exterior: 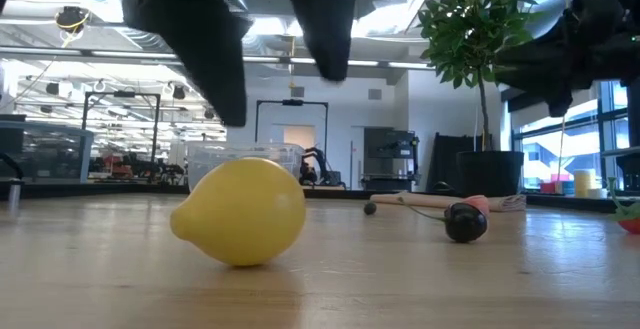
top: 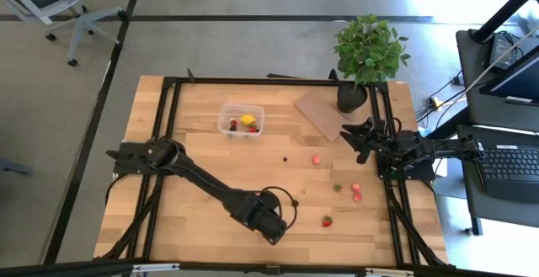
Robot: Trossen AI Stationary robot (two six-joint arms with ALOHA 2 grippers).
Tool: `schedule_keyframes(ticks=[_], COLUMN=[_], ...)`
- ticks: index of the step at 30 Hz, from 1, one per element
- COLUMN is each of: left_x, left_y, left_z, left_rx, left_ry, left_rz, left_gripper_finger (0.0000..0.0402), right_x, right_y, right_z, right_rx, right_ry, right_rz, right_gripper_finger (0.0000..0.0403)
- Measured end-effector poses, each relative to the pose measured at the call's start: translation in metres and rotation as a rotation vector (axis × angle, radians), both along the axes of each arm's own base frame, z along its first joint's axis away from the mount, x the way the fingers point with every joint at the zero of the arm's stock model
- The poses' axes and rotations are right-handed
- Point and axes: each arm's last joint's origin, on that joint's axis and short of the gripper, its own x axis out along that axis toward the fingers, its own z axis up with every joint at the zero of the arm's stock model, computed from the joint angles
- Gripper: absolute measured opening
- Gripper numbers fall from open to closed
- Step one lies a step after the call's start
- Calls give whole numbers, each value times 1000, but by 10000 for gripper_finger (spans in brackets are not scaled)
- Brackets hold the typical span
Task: Pick and placing Produce into tupperware
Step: Put the yellow lemon into the transparent bin
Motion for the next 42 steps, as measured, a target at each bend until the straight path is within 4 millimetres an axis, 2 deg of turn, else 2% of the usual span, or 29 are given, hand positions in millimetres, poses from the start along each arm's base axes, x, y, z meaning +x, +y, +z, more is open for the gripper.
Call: schedule_keyframes(ticks=[16,29,35,42], left_x=[9,14,16,17], left_y=[-6,-1,5,8], left_z=[-59,-60,-60,-60], left_rx=[-21,3,-60,-63], left_ry=[157,118,160,166], left_rz=[59,87,104,89], left_gripper_finger=[299,299,298,248], right_x=[0,0,0,0], right_y=[1,1,1,1], right_z=[0,0,0,0], right_rx=[-1,-1,-1,-1], right_ry=[-2,-2,-2,-2], right_rz=[28,28,28,34], right_gripper_finger=[178,178,178,178])
